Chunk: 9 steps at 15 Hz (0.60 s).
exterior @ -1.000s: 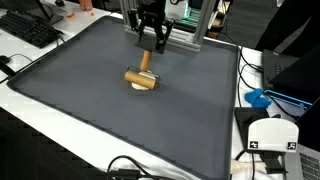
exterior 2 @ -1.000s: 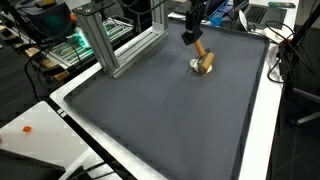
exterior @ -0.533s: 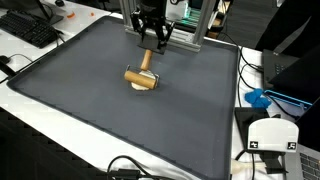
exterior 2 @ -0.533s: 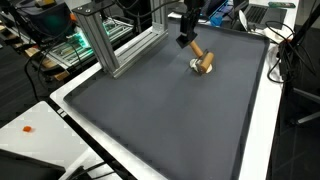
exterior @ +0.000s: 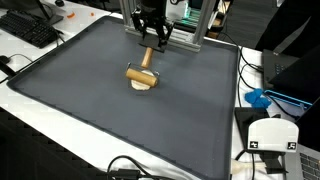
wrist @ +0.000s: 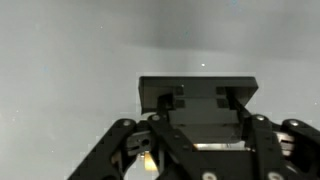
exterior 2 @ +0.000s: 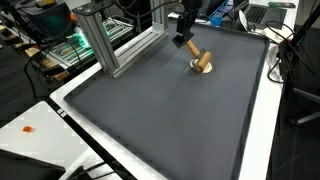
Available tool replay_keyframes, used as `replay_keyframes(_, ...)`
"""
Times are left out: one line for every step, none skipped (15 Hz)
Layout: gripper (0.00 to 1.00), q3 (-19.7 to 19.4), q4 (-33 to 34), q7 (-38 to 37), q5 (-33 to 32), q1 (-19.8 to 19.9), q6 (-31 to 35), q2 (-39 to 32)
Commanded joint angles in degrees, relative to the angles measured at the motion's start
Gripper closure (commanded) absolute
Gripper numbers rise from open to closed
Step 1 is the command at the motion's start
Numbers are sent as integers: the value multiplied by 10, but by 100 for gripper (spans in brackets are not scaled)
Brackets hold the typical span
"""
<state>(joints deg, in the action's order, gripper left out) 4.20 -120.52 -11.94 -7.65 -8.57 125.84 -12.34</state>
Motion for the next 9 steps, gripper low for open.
replay_keyframes(65,3,5,19,17,7,-36,3)
replay_keyframes(65,3,6,24,18,7,-44,3)
replay_keyframes(65,3,7,27,18,7,-52,3)
replay_keyframes(65,3,8,31,18,8,-60,3)
replay_keyframes(65,4,9,35,19,8,-71,3)
replay_keyframes(65,4,10,39,18,8,-79,3)
replay_keyframes(65,3,10,41,18,8,-85,3)
replay_keyframes(65,3,10,42,18,8,-91,3)
replay_keyframes(65,4,11,44,18,8,-96,3)
